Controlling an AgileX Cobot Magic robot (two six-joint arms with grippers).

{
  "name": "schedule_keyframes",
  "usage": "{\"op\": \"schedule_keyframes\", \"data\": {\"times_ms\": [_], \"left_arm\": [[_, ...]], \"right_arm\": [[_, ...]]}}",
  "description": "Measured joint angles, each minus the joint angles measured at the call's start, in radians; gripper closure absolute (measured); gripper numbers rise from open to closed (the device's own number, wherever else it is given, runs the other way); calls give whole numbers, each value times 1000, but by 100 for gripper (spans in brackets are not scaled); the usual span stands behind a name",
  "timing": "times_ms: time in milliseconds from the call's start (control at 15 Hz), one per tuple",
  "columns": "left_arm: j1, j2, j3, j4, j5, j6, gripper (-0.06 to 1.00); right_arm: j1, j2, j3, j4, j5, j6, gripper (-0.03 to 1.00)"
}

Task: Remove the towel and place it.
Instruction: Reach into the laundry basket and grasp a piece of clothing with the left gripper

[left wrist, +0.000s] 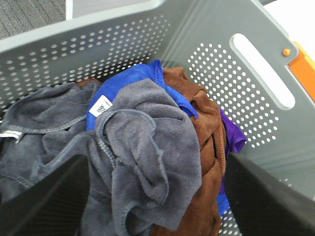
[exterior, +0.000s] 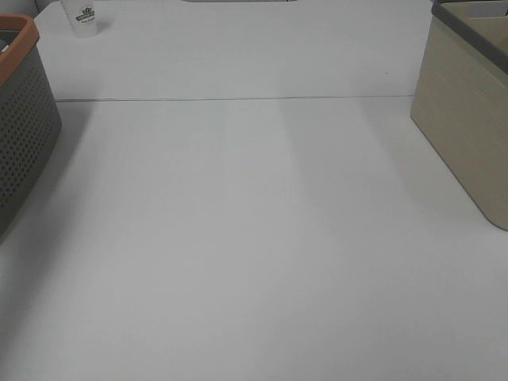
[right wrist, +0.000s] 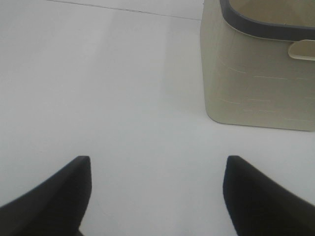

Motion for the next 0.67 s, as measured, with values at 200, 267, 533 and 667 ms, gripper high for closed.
{"op": "schedule_keyframes", "data": {"times_ms": [200, 267, 533, 667], "left_arm": [[0, 83, -66, -22, 0, -4, 23], [0, 107, -85, -33, 0, -19, 23], [29, 196, -100, -63, -1, -119, 23], [65, 207, -100, -72, -7, -123, 24]], "right_arm": [[0, 0, 0, 0, 0, 0, 23], [0, 0, 0, 0, 0, 0, 23], [0, 0, 0, 0, 0, 0, 23], [0, 0, 0, 0, 0, 0, 23]]}}
